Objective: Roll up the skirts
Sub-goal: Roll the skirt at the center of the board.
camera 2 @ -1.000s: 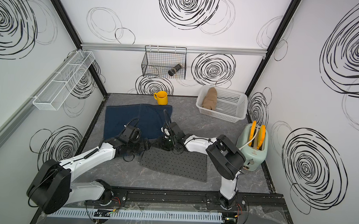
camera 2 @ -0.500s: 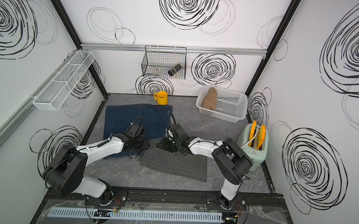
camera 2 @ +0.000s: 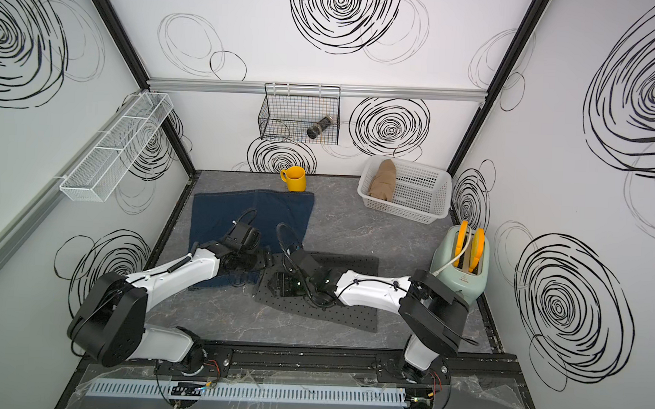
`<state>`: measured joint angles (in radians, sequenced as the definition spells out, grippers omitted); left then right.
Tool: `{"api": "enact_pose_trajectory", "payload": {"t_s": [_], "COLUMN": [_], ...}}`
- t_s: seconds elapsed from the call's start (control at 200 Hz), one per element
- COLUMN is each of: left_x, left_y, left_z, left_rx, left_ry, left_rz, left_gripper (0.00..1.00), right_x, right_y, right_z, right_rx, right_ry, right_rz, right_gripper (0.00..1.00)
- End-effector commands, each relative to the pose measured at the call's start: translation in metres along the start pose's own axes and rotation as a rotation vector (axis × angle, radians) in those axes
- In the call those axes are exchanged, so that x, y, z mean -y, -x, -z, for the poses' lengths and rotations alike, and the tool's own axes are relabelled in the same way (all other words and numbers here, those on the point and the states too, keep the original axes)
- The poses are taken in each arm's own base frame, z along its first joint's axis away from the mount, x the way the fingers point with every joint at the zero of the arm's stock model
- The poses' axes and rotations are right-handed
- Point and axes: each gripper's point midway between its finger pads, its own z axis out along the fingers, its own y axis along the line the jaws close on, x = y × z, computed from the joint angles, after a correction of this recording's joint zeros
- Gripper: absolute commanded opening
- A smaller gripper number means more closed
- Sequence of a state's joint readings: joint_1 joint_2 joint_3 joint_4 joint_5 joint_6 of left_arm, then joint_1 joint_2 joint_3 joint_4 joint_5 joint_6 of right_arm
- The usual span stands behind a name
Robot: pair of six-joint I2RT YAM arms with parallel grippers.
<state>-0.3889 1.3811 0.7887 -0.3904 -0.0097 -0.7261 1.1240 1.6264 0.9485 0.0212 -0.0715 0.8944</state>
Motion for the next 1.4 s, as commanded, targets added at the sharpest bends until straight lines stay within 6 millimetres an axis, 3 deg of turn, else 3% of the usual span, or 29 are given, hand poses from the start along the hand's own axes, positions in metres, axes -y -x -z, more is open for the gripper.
{"api": "enact_pose_trajectory", "payload": {"t_s": [0.0, 0.08, 0.195, 0.29, 0.395, 0.69, 0.79, 0.941, 1.101, 1.266, 1.396], "left_x": [-0.015, -0.036, -0.064, -0.075, -0.076, -0.074, -0.075, -0.074, -0.072, -0.059, -0.034], "left_y": [0.032, 0.042, 0.062, 0.069, 0.07, 0.069, 0.07, 0.068, 0.067, 0.064, 0.053], "left_z": [0.027, 0.036, 0.058, 0.068, 0.073, 0.075, 0.077, 0.076, 0.074, 0.071, 0.067], "left_rx": [0.111, 0.149, 0.221, 0.26, 0.285, 0.287, 0.296, 0.295, 0.286, 0.274, 0.243], "left_ry": [0.064, 0.104, 0.132, 0.069, 0.007, -0.033, -0.039, -0.05, -0.068, -0.111, -0.153], "left_rz": [-0.01, 0.035, 0.135, 0.207, 0.245, 0.275, 0.284, 0.29, 0.292, 0.247, 0.152], "left_gripper": [0.99, 0.97, 0.97, 0.96, 0.96, 0.97, 0.96, 0.97, 0.97, 0.98, 0.98], "right_x": [-0.003, -0.009, 0.001, 0.009, 0.018, 0.032, 0.037, 0.036, 0.026, -0.017, -0.026], "right_y": [0.002, -0.012, -0.026, -0.035, -0.039, -0.022, -0.025, -0.034, -0.033, -0.023, -0.029], "right_z": [-0.003, -0.011, -0.03, -0.046, -0.06, -0.079, -0.088, -0.099, -0.104, -0.092, -0.069], "right_rx": [0.049, 0.003, -0.105, -0.19, -0.237, -0.182, -0.201, -0.233, -0.252, -0.219, -0.19], "right_ry": [-0.136, -0.211, -0.389, -0.496, -0.614, -0.807, -0.819, -0.748, -0.57, -0.266, -0.041], "right_rz": [0.014, 0.038, 0.005, -0.015, -0.023, -0.019, -0.015, -0.014, -0.046, -0.004, 0.013], "right_gripper": [0.83, 0.88, 0.88, 0.86, 0.84, 0.76, 0.64, 0.45, 0.11, 0.04, 0.0]}}
